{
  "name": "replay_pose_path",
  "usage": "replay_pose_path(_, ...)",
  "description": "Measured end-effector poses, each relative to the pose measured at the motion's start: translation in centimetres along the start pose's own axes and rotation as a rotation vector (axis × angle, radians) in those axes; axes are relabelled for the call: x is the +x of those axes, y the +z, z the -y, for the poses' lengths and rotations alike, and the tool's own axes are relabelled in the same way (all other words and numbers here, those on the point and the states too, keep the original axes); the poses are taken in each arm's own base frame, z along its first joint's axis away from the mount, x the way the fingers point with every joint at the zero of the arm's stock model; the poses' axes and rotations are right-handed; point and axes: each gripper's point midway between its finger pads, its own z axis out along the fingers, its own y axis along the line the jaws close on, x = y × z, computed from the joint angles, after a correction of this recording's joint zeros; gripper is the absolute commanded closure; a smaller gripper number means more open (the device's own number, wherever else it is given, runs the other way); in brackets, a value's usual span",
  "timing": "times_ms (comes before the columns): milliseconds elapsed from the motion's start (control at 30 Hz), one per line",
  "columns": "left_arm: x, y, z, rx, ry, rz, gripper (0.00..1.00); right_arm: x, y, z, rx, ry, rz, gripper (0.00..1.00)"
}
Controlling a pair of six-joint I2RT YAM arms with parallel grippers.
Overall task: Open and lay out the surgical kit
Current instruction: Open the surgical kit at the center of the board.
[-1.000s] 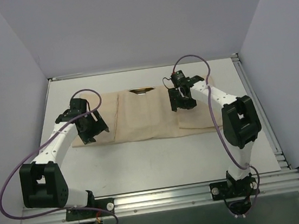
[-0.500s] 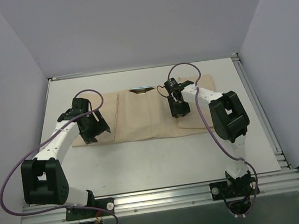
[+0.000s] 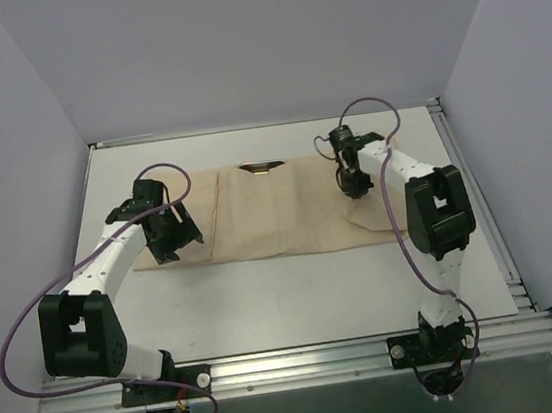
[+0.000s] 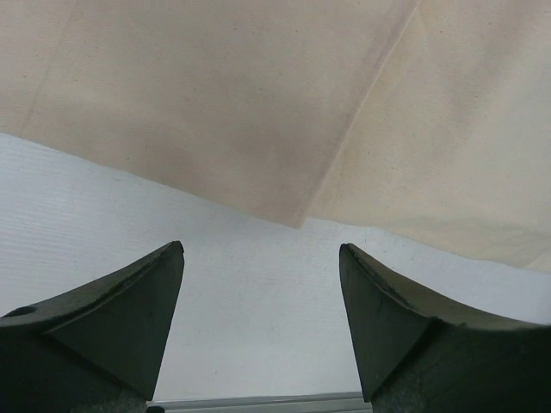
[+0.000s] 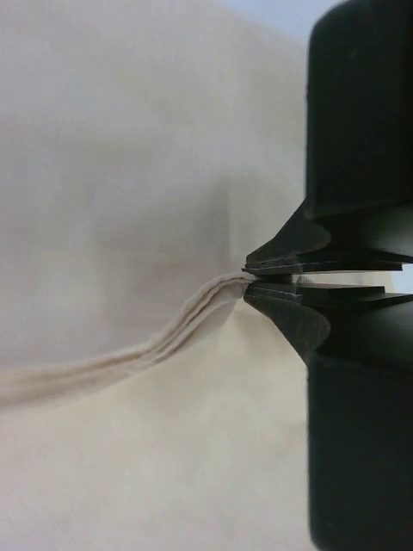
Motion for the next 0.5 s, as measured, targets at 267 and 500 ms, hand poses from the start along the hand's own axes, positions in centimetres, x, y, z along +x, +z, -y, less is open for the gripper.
replay_pose_path(267, -0.6, -0.2, 0.0, -0.010, 0.005, 0.017, 0.19, -1.4, -2.8, 21.5, 0.278, 0.435, 0.069, 0.56)
replay_pose_path(500, -2.1, -0.4, 1.5, 0.003, 0.032, 0.044, 0.16, 3.5, -5.2, 28.9, 0.373, 0.601, 0.027, 0.25)
